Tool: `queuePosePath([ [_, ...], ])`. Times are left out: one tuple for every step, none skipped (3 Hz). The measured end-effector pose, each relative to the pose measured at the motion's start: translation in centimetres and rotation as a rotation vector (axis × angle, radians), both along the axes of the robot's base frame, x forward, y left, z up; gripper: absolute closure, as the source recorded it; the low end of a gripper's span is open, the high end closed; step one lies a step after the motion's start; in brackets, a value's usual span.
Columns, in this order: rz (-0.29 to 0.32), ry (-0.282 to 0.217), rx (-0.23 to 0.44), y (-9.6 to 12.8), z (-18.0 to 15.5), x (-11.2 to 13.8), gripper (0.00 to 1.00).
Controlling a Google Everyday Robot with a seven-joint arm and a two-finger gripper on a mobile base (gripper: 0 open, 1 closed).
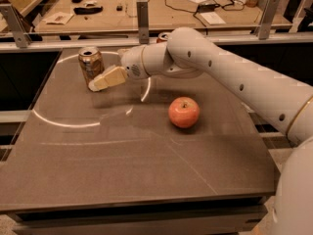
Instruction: Move orange can near apple
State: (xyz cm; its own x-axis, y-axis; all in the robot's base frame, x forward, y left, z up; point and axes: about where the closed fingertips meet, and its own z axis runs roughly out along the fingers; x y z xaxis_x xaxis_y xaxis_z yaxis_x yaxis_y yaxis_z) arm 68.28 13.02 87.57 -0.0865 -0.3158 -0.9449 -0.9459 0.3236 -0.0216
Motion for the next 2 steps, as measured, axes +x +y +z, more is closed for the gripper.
queuePosePath([
  [0.015, 0.011, 0.025, 1.6, 0.4, -0.2, 0.0],
  [0.044, 0.011, 0.056, 3.3, 0.8, -0.5, 0.0],
])
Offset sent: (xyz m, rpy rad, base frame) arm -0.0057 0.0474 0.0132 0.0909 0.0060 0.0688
